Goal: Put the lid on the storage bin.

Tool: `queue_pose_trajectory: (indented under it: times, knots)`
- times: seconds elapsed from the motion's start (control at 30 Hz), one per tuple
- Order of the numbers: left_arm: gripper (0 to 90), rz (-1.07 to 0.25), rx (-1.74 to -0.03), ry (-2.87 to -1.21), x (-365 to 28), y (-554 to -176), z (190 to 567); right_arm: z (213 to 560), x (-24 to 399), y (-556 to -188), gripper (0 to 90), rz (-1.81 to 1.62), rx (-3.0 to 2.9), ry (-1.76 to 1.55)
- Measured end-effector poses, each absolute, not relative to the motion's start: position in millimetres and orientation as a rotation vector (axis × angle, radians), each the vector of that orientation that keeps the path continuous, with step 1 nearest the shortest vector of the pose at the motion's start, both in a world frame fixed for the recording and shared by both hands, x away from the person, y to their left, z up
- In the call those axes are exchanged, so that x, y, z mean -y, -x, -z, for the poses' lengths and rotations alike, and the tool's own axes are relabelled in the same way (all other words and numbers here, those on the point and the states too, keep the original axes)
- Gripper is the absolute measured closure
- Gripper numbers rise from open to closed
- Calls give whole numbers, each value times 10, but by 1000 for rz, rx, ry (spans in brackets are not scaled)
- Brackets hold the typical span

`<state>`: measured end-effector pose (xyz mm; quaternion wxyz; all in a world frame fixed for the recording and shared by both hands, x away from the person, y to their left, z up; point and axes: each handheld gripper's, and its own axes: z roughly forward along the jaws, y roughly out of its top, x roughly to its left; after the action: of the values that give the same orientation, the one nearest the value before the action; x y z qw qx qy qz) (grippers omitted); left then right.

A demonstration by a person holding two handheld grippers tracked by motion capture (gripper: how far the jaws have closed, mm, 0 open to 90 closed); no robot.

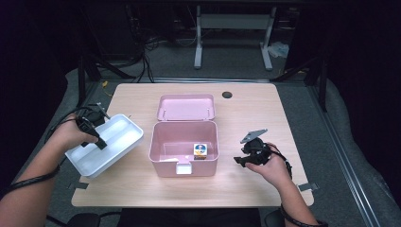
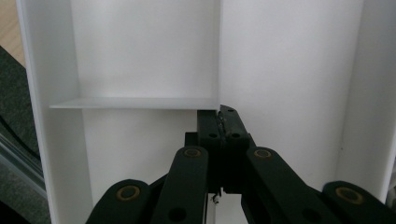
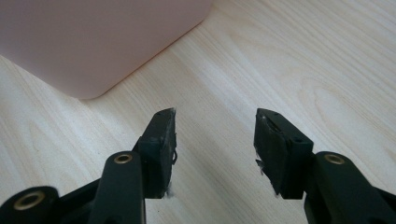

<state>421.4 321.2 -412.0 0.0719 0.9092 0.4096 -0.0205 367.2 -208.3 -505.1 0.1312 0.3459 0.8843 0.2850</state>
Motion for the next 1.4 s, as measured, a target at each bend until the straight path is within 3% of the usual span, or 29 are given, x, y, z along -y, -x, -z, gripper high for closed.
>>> queue_pose_trajectory:
  times: [0.5, 0.9, 1.4]
  knots:
    - [895, -10, -1008, -2743, -2898, -4240, 3657, 5044, 2097, -3670, 485, -841, -2557, -1010]
    - [894, -43, -686, -2861, -2030, -4257, 3468, 5049, 2109, -3668, 483, -845, -2551, -1014]
    - [894, -44, -257, -2973, -1029, -4352, 3616, 5064, 2173, -3635, 483, -857, -2539, -1029]
